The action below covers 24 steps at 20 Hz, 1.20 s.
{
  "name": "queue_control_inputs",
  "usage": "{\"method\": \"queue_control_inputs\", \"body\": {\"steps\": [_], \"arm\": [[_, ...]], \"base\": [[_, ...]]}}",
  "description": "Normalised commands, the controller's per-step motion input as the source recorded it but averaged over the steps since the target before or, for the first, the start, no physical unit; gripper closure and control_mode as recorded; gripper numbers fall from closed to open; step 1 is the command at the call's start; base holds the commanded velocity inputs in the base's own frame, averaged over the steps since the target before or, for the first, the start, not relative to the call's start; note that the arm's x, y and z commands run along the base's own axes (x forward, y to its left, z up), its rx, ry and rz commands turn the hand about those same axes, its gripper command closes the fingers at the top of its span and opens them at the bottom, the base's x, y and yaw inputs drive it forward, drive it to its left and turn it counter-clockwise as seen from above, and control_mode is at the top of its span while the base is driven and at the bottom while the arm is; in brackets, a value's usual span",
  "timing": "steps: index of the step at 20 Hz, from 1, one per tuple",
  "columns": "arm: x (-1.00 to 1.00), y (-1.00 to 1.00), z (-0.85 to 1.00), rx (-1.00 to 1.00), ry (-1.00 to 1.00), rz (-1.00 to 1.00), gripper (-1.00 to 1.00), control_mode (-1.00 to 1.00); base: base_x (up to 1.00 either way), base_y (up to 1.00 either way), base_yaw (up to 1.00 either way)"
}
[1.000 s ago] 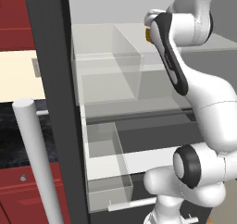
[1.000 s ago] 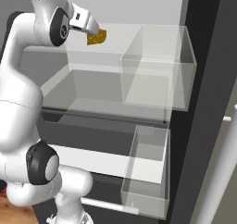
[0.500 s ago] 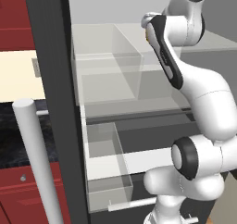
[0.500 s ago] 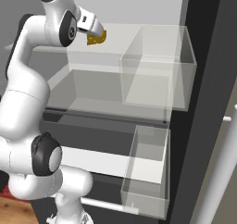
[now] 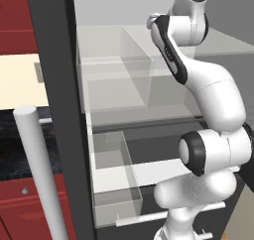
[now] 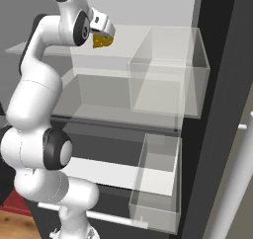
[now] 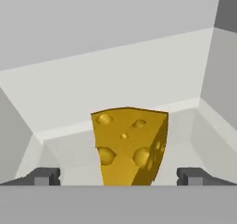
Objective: Retrieve the sausage and cheese from the fridge and place them on the cutting board on the counter.
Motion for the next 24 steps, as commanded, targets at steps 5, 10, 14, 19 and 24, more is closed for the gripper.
{"method": "queue_control_inputs", "body": {"steps": [5,10,14,19,24], "arm": [[0.09,-0.01,-0.1,0.0,0.14,-0.01,-1.0,-1.0],[0.13,-0.05,-0.16,0.0,0.01,0.0,-1.0,-1.0],[0.08,-0.07,-0.27,0.0,-0.01,-0.01,-1.0,-1.0],[0.01,-0.05,-0.3,0.0,0.0,-0.02,-1.0,-1.0],[0.01,0.0,-0.27,0.0,0.0,-0.01,1.0,-1.0]], "base": [[0.0,0.0,0.0],[0.0,0.0,0.0],[0.0,0.0,0.0],[0.0,0.0,0.0],[0.0,0.0,0.0]]}}
